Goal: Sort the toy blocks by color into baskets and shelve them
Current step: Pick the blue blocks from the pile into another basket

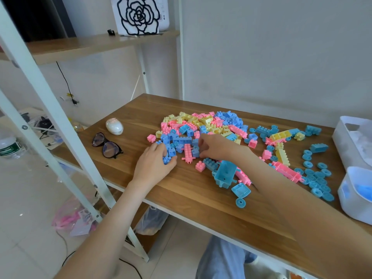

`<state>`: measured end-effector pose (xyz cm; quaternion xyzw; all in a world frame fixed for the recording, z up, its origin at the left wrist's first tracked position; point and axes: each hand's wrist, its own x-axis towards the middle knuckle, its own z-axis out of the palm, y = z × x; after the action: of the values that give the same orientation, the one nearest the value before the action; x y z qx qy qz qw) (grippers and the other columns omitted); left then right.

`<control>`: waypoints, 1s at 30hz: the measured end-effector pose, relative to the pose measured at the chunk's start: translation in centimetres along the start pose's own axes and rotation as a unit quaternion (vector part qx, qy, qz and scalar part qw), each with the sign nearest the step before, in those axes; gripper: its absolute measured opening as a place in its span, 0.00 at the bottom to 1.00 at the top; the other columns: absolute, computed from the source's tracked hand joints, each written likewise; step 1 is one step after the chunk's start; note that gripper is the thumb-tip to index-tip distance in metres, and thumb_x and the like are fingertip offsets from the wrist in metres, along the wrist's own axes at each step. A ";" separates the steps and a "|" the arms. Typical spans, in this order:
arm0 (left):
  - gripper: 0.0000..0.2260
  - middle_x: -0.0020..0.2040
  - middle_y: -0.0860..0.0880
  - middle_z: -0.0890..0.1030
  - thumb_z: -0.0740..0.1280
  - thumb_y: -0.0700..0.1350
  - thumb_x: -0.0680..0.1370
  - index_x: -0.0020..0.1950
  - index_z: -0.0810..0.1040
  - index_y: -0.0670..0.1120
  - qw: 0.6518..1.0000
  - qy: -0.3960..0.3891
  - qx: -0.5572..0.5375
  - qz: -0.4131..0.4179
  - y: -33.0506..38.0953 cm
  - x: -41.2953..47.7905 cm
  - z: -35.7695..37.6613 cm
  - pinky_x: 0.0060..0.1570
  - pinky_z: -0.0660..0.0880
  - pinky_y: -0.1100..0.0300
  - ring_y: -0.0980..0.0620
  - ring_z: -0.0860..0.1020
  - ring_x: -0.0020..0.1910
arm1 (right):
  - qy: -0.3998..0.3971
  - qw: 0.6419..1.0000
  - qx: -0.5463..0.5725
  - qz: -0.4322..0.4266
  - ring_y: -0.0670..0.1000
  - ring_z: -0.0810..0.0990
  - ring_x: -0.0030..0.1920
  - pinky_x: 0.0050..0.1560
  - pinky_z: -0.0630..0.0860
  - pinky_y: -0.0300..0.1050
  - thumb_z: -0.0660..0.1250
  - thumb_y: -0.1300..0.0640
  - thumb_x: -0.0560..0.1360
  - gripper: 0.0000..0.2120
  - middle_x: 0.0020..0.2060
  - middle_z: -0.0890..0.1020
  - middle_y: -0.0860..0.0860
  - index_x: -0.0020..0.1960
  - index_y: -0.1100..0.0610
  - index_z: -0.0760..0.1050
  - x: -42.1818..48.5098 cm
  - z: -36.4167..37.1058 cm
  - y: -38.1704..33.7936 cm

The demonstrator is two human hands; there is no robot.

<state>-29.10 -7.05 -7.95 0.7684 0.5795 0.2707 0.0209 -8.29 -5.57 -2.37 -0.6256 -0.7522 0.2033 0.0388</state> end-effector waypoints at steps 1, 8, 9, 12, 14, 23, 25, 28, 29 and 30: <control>0.13 0.41 0.53 0.70 0.66 0.54 0.76 0.41 0.68 0.48 1.000 -0.002 -0.006 -0.002 0.1 0.0 -0.1 0.33 0.60 0.63 0.54 0.69 0.41 | -0.001 1.000 -0.010 -0.008 0.50 0.77 0.50 0.54 0.77 0.47 0.67 0.51 0.75 0.15 0.51 0.78 0.51 0.59 0.54 0.70 0.0 0.1 -0.2; 0.12 0.42 0.50 0.72 0.68 0.51 0.76 0.41 0.68 0.46 0.987 0.016 -0.148 -0.064 0.5 -0.4 -1.1 0.39 0.68 0.58 0.50 0.74 0.44 | 0.016 0.998 -0.053 -0.028 0.47 0.73 0.41 0.41 0.70 0.40 0.63 0.46 0.76 0.11 0.44 0.75 0.49 0.50 0.53 0.70 -0.4 -0.1 -1.5; 0.12 0.43 0.49 0.73 0.68 0.51 0.76 0.42 0.68 0.47 0.986 0.003 -0.156 -0.060 1.0 -0.4 -1.4 0.39 0.69 0.58 0.50 0.74 0.46 | 0.026 0.998 -0.047 -0.027 0.46 0.72 0.40 0.40 0.70 0.40 0.63 0.46 0.77 0.11 0.42 0.74 0.49 0.49 0.54 0.70 -0.8 -0.4 -1.4; 0.11 0.46 0.49 0.74 0.67 0.52 0.76 0.45 0.69 0.47 0.987 -0.037 -0.157 -0.007 4.0 0.1 -2.1 0.39 0.69 0.62 0.53 0.74 0.47 | 0.067 0.998 -0.006 -0.017 0.46 0.72 0.37 0.41 0.70 0.41 0.60 0.45 0.78 0.13 0.38 0.75 0.49 0.46 0.55 0.72 -2.3 -1.4 -0.7; 0.11 0.47 0.51 0.74 0.67 0.53 0.76 0.44 0.69 0.47 0.983 -0.047 -0.173 0.032 7.3 0.7 -2.3 0.42 0.69 0.64 0.55 0.73 0.48 | 0.087 0.996 -0.008 -0.001 0.48 0.71 0.37 0.39 0.68 0.40 0.59 0.44 0.78 0.16 0.35 0.73 0.49 0.40 0.55 0.70 -3.9 -2.2 0.6; 0.14 0.44 0.47 0.77 0.66 0.56 0.77 0.46 0.71 0.45 0.922 -0.111 -0.361 0.078 23.0 2.4 0.5 0.37 0.67 0.63 0.52 0.74 0.39 | 0.218 0.972 -0.004 0.083 0.47 0.69 0.31 0.34 0.65 0.43 0.63 0.45 0.76 0.17 0.30 0.71 0.47 0.35 0.53 0.65 -15.9 -5.9 10.3; 0.15 0.39 0.48 0.74 0.65 0.58 0.77 0.47 0.70 0.46 0.920 -0.144 -0.348 0.106 25.8 2.3 1.0 0.33 0.65 0.60 0.54 0.70 0.31 | 0.243 0.965 0.008 0.096 0.45 0.67 0.30 0.34 0.63 0.42 0.64 0.48 0.76 0.16 0.30 0.70 0.47 0.34 0.52 0.63 -18.7 -6.3 12.2; 0.15 0.38 0.51 0.71 0.65 0.57 0.77 0.48 0.70 0.45 0.916 -0.173 -0.333 0.145 29.9 1.7 1.3 0.31 0.62 0.61 0.54 0.69 0.33 | 0.262 0.955 0.003 0.141 0.46 0.68 0.32 0.34 0.62 0.41 0.65 0.50 0.76 0.15 0.31 0.72 0.49 0.36 0.54 0.64 -23.5 -6.8 15.3; 0.15 0.40 0.50 0.72 0.65 0.56 0.77 0.49 0.70 0.45 0.911 -0.188 -0.327 0.168 31.0 1.5 1.3 0.32 0.63 0.61 0.53 0.70 0.36 | 0.273 0.948 0.005 0.161 0.48 0.69 0.33 0.34 0.63 0.40 0.65 0.50 0.76 0.14 0.32 0.73 0.50 0.37 0.54 0.66 -24.9 -6.8 16.5; 0.15 0.43 0.49 0.73 0.65 0.55 0.77 0.50 0.71 0.44 0.904 -0.210 -0.317 0.194 32.2 1.2 1.4 0.35 0.65 0.61 0.53 0.71 0.39 | 0.284 0.942 0.010 0.180 0.50 0.70 0.35 0.35 0.64 0.41 0.66 0.50 0.76 0.13 0.33 0.74 0.51 0.38 0.55 0.68 -26.3 -6.8 17.9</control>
<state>0.03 -16.07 2.46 0.8573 0.2850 0.2711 0.3320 16.04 -26.56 2.67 -0.7822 -0.5823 0.0288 0.2197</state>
